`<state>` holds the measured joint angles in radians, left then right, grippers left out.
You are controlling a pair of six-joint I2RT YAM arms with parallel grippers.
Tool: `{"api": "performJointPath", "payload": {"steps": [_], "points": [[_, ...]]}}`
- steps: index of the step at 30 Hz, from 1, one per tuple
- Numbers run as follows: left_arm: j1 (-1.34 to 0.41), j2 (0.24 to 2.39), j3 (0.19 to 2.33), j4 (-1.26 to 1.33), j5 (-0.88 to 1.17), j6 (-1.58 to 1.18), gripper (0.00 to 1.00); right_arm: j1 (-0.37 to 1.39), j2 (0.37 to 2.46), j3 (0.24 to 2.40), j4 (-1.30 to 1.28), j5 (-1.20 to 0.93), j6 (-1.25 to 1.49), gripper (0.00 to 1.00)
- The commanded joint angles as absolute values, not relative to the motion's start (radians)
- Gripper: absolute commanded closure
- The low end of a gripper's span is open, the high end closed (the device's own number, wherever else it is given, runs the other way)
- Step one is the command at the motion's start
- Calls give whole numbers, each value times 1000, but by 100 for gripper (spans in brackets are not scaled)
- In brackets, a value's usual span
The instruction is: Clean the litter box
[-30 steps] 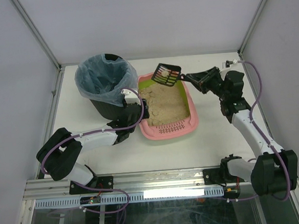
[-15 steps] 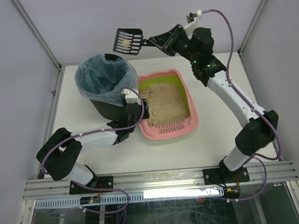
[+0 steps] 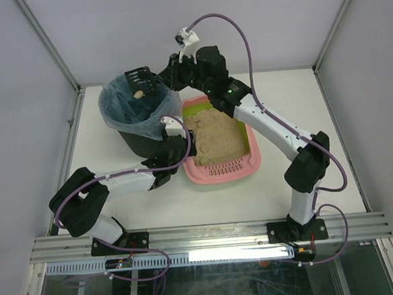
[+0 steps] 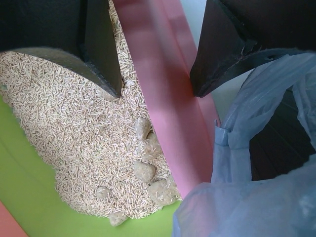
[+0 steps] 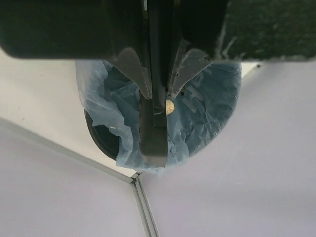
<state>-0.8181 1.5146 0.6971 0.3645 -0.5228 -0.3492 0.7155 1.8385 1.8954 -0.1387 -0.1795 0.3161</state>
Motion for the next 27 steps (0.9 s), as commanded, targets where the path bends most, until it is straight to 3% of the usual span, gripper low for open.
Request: {"api": "performJointPath", "payload": {"steps": [1,9,17,23,27], "points": [[-828,1528,737,401,-484,-347,40,786,1772,1896,-16,-83,-1,100],[-827,1530,738,400,-483,-347,40,845,1660,1684,224,-60,-225,100],[-827,1531,740,399,-484,-346,40,847,1559,1607,289,-26,-175,100],[-827,1534,741,398,-483,-346,40,842,1318,1403,390,197,11,100],[-827,1536,742,398,-482,-348,40,835,1149,1274,276,400,91,100]]}}
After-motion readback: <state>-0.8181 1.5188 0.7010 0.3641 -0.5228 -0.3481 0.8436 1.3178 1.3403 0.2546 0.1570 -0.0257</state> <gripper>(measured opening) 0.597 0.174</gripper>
